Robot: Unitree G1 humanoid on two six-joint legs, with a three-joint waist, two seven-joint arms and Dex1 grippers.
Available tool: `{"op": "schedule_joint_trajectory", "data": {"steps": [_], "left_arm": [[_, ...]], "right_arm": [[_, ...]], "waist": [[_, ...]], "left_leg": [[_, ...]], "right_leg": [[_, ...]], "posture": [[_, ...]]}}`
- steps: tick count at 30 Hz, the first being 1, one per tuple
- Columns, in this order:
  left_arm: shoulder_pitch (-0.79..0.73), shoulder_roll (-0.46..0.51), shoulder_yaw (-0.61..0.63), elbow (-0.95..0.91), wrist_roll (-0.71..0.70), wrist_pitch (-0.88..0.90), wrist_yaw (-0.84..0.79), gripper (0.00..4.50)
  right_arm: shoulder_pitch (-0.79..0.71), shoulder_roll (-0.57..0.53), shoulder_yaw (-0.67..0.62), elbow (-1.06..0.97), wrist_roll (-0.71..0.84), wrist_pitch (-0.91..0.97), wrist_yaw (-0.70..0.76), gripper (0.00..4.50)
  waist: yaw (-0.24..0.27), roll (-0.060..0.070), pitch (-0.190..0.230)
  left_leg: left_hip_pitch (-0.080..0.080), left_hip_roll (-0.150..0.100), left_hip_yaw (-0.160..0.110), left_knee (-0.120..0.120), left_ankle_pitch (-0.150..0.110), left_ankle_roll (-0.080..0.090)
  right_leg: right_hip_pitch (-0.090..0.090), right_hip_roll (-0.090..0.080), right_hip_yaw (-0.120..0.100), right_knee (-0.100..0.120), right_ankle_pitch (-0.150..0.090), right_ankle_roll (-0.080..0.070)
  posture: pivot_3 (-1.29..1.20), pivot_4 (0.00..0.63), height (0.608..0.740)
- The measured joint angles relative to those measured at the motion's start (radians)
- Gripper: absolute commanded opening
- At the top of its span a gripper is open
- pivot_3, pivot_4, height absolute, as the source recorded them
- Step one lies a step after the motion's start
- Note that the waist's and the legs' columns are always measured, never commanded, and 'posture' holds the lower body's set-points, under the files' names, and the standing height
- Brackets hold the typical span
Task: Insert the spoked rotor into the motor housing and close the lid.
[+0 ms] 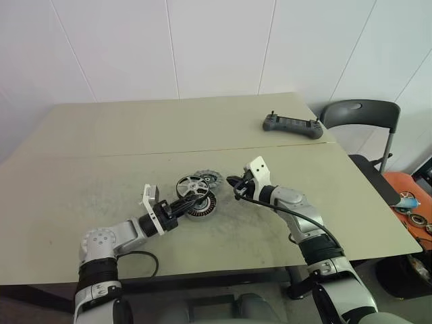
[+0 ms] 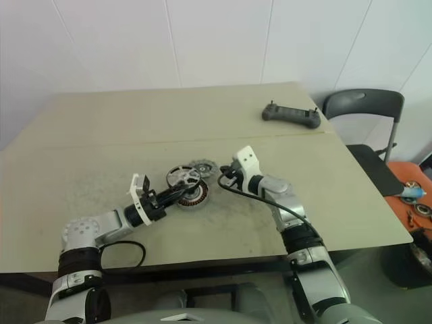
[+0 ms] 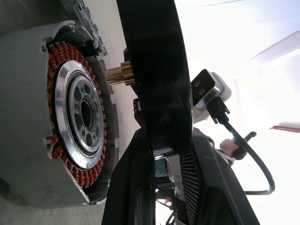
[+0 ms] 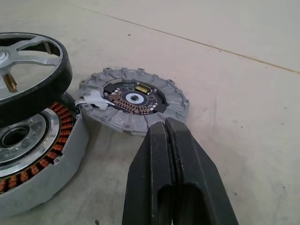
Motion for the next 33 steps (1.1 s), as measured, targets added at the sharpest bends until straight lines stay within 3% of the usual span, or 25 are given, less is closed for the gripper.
{"op": "schedule_joint_trajectory", "data": {"steps": [15,23,31,33], "left_arm": [[-0.010,0.031,-0.072,0.078,0.043,-0.011,-0.126,0.41],[-0.029,0.000,-0.031,0.068,0.039,0.026,-0.042,0.41],[-0.031,-0.013,0.002,0.052,0.011,0.061,-0.012,3.02],[-0.034,-0.013,0.006,0.045,0.004,0.067,-0.007,3.02]], "right_arm": [[0.000,0.006,0.000,0.001,0.000,-0.002,-0.009,0.00],[0.001,0.006,0.000,0.001,0.000,-0.002,-0.017,0.00],[0.001,0.006,0.000,0.001,0.000,-0.002,-0.018,0.00],[0.001,0.006,0.000,0.001,0.000,-0.002,-0.018,0.00]], "waist": [[0.000,0.002,-0.001],[0.001,0.002,-0.001],[0.003,0.002,-0.001],[0.004,0.002,-0.001]], "left_leg": [[0.002,0.000,0.000,0.000,0.000,0.000],[0.002,0.000,0.000,0.000,0.000,0.000],[0.002,0.000,0.000,0.001,0.000,0.000],[0.002,0.000,0.000,0.002,0.000,0.000]], "right_leg": [[0.002,0.000,0.000,0.000,0.000,0.000],[0.002,0.000,0.000,0.000,0.000,0.000],[0.002,0.000,0.000,0.000,0.000,0.000],[0.003,0.000,0.000,0.000,0.000,0.000]], "posture": [[0.00,0.000,0.740],[0.00,0.000,0.740],[0.00,0.000,0.740],[0.00,0.000,0.740]]}}
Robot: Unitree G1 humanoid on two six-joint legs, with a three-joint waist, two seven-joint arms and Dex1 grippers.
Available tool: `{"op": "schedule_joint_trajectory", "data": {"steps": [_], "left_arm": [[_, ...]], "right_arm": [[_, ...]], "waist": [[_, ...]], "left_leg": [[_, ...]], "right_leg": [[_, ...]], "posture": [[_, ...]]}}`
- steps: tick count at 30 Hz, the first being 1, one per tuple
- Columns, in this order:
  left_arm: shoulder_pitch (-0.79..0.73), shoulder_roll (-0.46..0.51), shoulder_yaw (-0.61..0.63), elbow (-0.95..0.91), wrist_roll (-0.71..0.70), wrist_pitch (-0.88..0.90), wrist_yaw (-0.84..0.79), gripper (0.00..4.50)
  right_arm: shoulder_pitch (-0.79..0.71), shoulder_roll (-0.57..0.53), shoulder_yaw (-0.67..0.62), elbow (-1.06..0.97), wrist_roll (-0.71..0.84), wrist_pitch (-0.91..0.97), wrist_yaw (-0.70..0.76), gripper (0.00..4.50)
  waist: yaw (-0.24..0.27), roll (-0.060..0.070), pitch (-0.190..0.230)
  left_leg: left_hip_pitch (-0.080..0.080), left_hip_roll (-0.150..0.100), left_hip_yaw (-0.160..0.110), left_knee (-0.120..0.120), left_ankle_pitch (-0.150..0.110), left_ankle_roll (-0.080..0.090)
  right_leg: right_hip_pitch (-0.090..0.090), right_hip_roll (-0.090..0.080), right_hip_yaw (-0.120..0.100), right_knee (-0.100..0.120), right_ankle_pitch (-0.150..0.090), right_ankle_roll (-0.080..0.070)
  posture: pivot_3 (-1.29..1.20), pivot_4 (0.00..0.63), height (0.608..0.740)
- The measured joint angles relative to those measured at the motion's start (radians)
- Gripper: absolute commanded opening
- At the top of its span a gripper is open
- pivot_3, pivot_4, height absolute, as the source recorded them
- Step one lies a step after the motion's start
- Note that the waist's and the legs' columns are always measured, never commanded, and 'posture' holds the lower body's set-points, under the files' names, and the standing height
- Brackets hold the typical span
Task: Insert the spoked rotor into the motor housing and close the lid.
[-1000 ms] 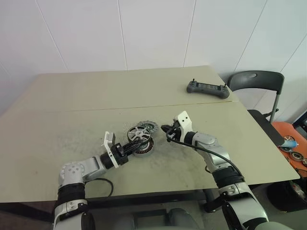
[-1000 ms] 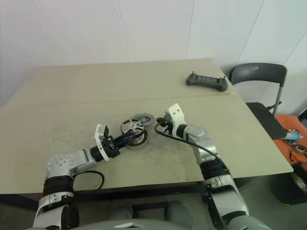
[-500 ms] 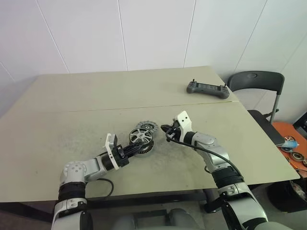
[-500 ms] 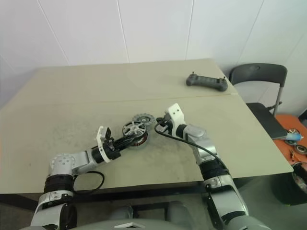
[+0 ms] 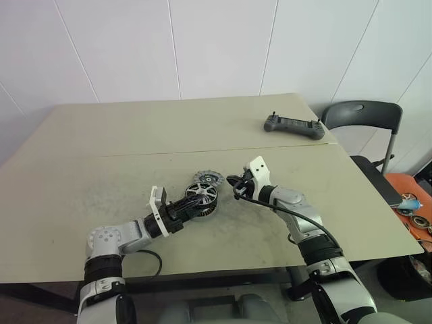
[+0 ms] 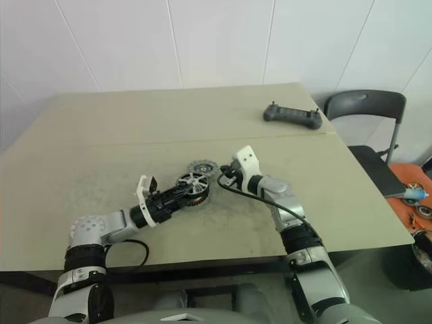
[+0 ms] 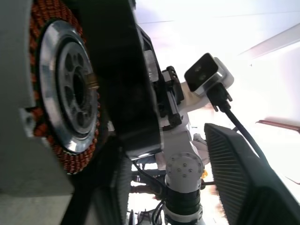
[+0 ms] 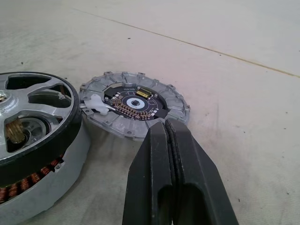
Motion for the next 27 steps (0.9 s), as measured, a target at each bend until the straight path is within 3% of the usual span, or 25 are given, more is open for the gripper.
{"op": "schedule_joint_trajectory", "data": {"steps": [16,27], "left_arm": [[-0.004,0.069,0.010,-0.091,-0.005,0.175,0.139,3.02],[0.000,0.101,0.020,-0.139,-0.049,0.194,0.186,3.02]], "right_arm": [[0.000,0.006,0.000,0.004,-0.002,-0.019,-0.002,0.00],[0.000,0.013,0.000,0.021,-0.003,-0.026,-0.005,0.00]], "waist": [[-0.003,0.000,0.000],[-0.003,0.000,0.000]], "left_leg": [[-0.001,0.000,-0.001,-0.001,0.000,0.000],[-0.001,0.000,-0.002,-0.001,0.000,0.000]], "right_leg": [[-0.001,0.000,0.000,0.000,0.000,0.000],[-0.001,0.000,0.000,0.000,0.000,0.000]], "posture": [[0.00,0.000,0.740],[0.00,0.000,0.740]]}}
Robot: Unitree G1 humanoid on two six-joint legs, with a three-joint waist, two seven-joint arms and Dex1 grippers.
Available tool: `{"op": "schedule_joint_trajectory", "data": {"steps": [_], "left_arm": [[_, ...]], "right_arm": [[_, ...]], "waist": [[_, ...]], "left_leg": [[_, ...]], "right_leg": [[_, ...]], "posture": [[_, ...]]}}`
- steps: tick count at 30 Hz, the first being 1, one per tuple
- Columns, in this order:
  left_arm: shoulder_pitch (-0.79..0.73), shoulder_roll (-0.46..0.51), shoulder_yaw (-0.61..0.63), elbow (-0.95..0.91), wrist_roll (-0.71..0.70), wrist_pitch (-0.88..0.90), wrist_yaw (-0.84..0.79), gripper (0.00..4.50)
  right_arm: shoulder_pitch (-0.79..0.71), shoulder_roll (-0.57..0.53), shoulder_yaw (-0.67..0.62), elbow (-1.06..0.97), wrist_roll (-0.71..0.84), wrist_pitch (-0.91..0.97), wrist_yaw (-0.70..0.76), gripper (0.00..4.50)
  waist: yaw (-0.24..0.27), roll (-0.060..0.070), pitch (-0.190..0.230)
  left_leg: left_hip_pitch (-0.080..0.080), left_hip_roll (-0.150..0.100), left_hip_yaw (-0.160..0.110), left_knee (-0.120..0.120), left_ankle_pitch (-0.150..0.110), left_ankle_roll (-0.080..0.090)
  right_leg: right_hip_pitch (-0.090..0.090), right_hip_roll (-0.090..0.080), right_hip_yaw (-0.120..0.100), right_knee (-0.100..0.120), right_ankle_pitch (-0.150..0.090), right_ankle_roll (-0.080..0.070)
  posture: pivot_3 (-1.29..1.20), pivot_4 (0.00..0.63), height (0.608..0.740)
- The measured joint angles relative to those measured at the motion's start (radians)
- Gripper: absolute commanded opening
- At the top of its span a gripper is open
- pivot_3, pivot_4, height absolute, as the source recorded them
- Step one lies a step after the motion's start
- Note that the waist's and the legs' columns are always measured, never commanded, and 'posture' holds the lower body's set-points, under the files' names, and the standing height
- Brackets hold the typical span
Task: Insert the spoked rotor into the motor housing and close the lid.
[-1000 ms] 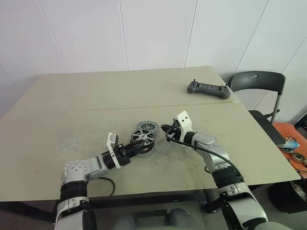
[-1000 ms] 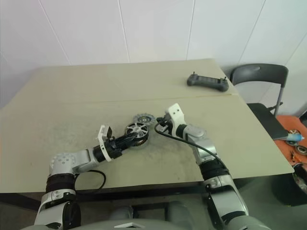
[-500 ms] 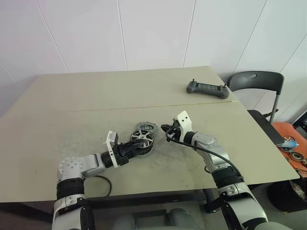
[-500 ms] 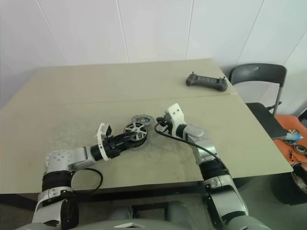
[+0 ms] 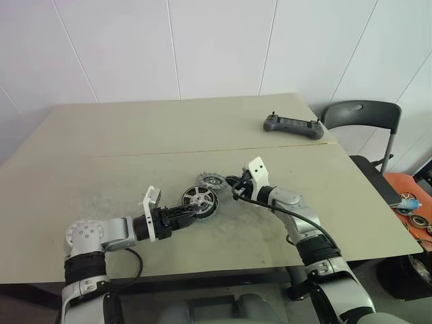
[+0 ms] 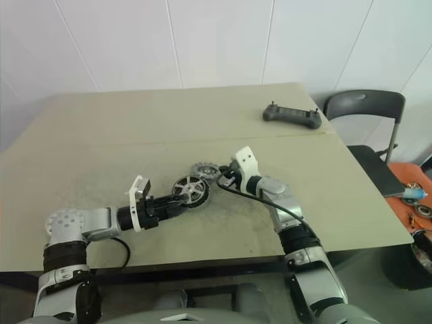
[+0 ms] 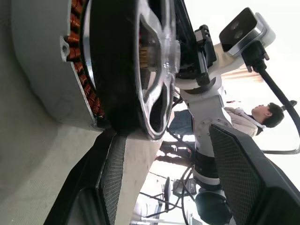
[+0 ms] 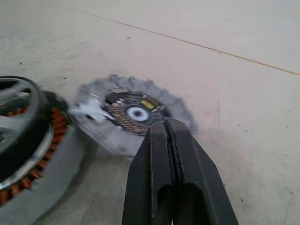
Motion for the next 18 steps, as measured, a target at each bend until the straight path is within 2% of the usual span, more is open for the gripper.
{"op": "schedule_joint_trajectory", "data": {"steps": [7,10,12,18], "left_arm": [[0.009,-0.081,0.051,-0.009,-0.005,-0.014,0.042,3.02],[0.023,-0.087,0.053,-0.028,-0.009,-0.023,0.046,3.02],[0.037,-0.065,0.015,-0.062,0.005,-0.042,0.025,3.02],[0.145,0.083,-0.238,-0.223,0.118,-0.224,-0.198,3.02]], "right_arm": [[0.000,0.000,0.000,0.001,-0.007,-0.004,0.000,0.00],[0.000,0.001,0.000,0.002,-0.008,-0.005,0.000,0.00],[0.000,0.001,0.000,0.003,-0.009,-0.006,0.000,0.00],[0.000,0.003,0.000,0.010,-0.015,-0.009,0.000,0.00]], "waist": [[0.003,0.000,0.000],[0.002,0.000,0.000],[0.000,0.000,0.000],[0.000,0.001,0.001]], "left_leg": [[-0.001,0.000,0.000,0.001,0.000,0.000],[-0.001,0.000,0.000,0.001,0.000,0.000],[-0.001,0.000,0.001,0.001,0.000,0.000],[-0.001,0.000,0.002,-0.001,0.000,0.000]], "right_leg": [[-0.001,0.000,0.000,0.000,0.000,0.000],[0.000,0.000,0.000,0.000,0.000,0.000],[0.000,0.000,0.000,0.000,0.000,0.000],[-0.001,0.000,0.001,0.000,0.000,-0.001]], "posture": [[0.00,0.000,0.740],[0.00,0.000,0.740],[0.00,0.000,0.740],[0.00,0.000,0.740]]}}
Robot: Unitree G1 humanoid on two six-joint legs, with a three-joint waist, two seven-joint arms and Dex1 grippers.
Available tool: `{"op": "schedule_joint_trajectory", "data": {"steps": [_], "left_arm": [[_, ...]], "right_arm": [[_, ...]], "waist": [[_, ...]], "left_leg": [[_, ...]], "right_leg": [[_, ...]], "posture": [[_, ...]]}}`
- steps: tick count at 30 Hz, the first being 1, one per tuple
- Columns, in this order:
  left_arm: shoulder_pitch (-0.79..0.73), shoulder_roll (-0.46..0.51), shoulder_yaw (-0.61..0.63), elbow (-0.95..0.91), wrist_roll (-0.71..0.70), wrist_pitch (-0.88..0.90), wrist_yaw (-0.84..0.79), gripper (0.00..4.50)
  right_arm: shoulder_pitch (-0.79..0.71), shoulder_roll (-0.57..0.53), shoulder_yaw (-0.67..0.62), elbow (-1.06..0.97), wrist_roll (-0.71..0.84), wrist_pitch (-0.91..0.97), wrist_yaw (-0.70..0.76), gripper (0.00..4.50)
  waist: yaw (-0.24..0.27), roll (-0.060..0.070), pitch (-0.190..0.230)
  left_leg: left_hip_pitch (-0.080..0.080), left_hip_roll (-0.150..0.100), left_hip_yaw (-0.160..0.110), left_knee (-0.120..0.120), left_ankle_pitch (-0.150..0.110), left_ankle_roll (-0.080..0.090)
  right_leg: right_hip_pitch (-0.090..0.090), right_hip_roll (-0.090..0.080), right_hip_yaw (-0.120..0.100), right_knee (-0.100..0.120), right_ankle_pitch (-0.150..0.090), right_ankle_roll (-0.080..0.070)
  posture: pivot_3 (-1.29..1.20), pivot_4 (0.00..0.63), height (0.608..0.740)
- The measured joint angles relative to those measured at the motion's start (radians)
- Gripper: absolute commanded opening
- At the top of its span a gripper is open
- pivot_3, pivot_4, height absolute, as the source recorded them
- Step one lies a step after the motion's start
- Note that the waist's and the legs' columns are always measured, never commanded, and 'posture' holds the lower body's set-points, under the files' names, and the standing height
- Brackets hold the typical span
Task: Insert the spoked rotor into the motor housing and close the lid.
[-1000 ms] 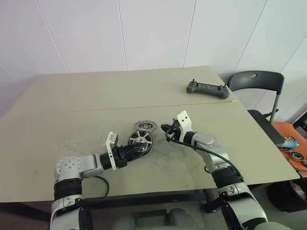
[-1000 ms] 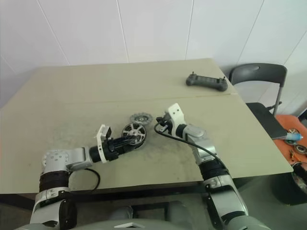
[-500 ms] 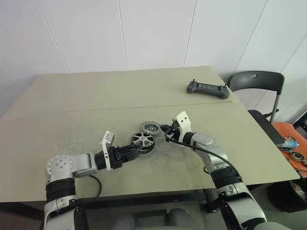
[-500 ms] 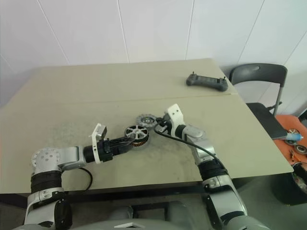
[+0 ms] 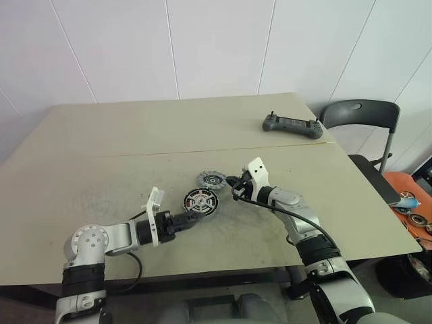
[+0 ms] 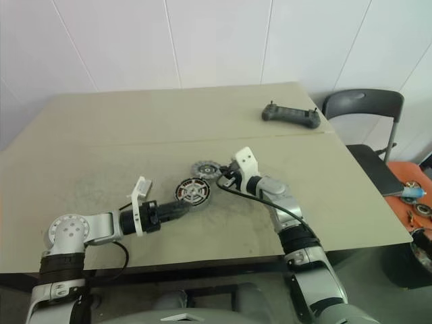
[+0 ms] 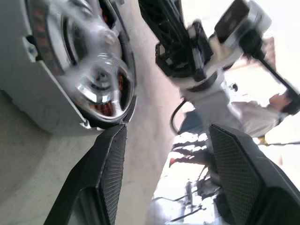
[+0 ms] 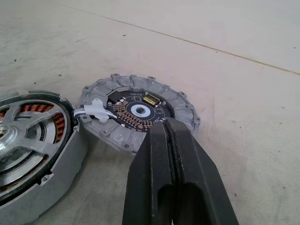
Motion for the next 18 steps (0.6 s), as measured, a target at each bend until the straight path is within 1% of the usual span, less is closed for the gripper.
{"op": "schedule_joint_trajectory", "data": {"steps": [1,2,4,5,7,9,10,12,13,14,15,17,18], "left_arm": [[0.024,0.027,-0.051,-0.023,0.030,-0.042,-0.037,3.02],[0.060,0.076,-0.128,-0.064,0.091,-0.127,-0.092,3.02],[0.092,0.103,-0.203,-0.096,0.192,-0.303,-0.172,3.02],[0.093,0.097,-0.219,-0.084,0.236,-0.392,-0.193,3.02],[-0.007,0.103,-0.194,0.001,0.289,-0.473,-0.158,3.02],[-0.160,0.161,-0.126,0.035,0.342,-0.550,-0.114,2.61],[-0.226,0.194,-0.095,0.034,0.388,-0.635,-0.108,2.40],[-0.270,0.192,-0.073,0.015,0.442,-0.777,-0.121,1.75],[-0.262,0.162,-0.086,0.004,0.454,-0.823,-0.137,1.36],[-0.240,0.129,-0.109,0.004,0.468,-0.857,-0.149,1.07],[-0.210,0.087,-0.145,0.020,0.486,-0.882,-0.156,0.70],[-0.149,0.017,-0.221,0.064,0.515,-0.904,-0.169,0.04],[-0.129,-0.010,-0.244,0.078,0.520,-0.914,-0.180,0.04]], "right_arm": [[0.000,0.001,0.000,0.000,0.000,0.000,0.000,0.00],[0.000,0.003,0.000,0.000,0.000,-0.001,0.000,0.00],[0.000,0.001,-0.001,0.002,-0.001,-0.001,0.000,0.00],[0.000,0.003,0.000,0.002,-0.002,-0.002,0.000,0.00],[0.000,0.005,0.000,0.004,-0.002,-0.003,0.000,0.00],[0.000,0.012,0.004,0.005,-0.003,-0.004,0.000,0.00],[0.000,0.014,0.005,0.005,-0.003,-0.004,0.001,0.00],[0.001,0.008,0.002,0.006,-0.004,-0.004,0.001,0.00],[0.001,0.007,0.000,0.006,-0.005,-0.004,0.000,0.00],[0.001,0.008,0.000,0.006,-0.006,-0.004,0.000,0.00],[0.001,0.009,0.000,0.006,-0.007,-0.004,0.000,0.00],[0.000,0.013,0.001,0.006,-0.008,-0.004,0.000,0.00],[0.000,0.013,0.001,0.006,-0.009,-0.004,-0.001,0.00]], "waist": [[0.000,0.000,0.000],[-0.001,0.000,0.000],[0.001,0.001,0.000],[0.005,0.002,0.001],[0.021,-0.003,0.004],[0.026,-0.009,0.009],[0.024,-0.006,0.009],[0.022,0.007,0.003],[0.023,0.012,0.000],[0.024,0.013,0.000],[0.025,0.011,0.000],[0.026,0.006,0.001],[0.026,0.004,0.002]], "left_leg": [[-0.001,0.000,0.000,0.000,0.000,0.000],[-0.001,0.000,0.000,0.000,0.000,0.000],[-0.001,0.000,0.001,0.000,0.000,0.000],[-0.001,0.000,0.001,0.000,0.000,0.000],[-0.003,0.001,-0.002,0.002,0.000,0.000],[-0.005,0.001,-0.005,0.002,0.000,0.000],[-0.002,0.001,-0.004,0.002,0.000,0.000],[0.002,-0.001,0.002,-0.001,0.000,-0.001],[0.002,-0.003,0.004,-0.002,-0.001,0.001],[0.002,-0.004,0.006,-0.002,-0.002,0.003],[0.001,-0.005,0.005,-0.002,-0.002,0.004],[-0.006,-0.004,0.004,-0.001,-0.002,0.004],[-0.006,-0.004,0.004,-0.001,-0.002,0.004]], "right_leg": [[-0.001,0.000,0.000,0.000,0.000,0.000],[-0.001,0.000,0.000,0.000,0.000,0.000],[-0.001,-0.001,0.001,0.000,0.002,-0.004],[-0.001,-0.001,0.001,-0.001,0.002,-0.005],[-0.003,0.001,-0.001,0.000,0.002,-0.004],[-0.004,0.003,-0.003,0.000,0.003,-0.006],[-0.003,0.002,-0.003,0.000,0.004,-0.006],[0.001,0.000,0.002,-0.003,0.002,-0.004],[0.001,-0.003,0.005,-0.003,0.002,-0.003],[0.000,-0.003,0.007,-0.002,0.002,0.000],[-0.001,-0.003,0.007,-0.002,0.002,0.003],[-0.008,-0.002,0.007,0.000,0.003,0.004],[-0.009,-0.002,0.007,0.000,0.003,0.004]], "posture": [[0.00,0.000,0.740],[0.00,0.000,0.740],[0.00,0.000,0.740],[0.00,0.000,0.740],[0.00,0.000,0.740],[0.00,0.000,0.740],[0.00,0.000,0.740],[0.00,0.000,0.740],[0.00,0.000,0.740],[0.00,0.000,0.740],[0.00,0.000,0.740],[0.00,0.000,0.740],[0.00,0.000,0.740]]}}
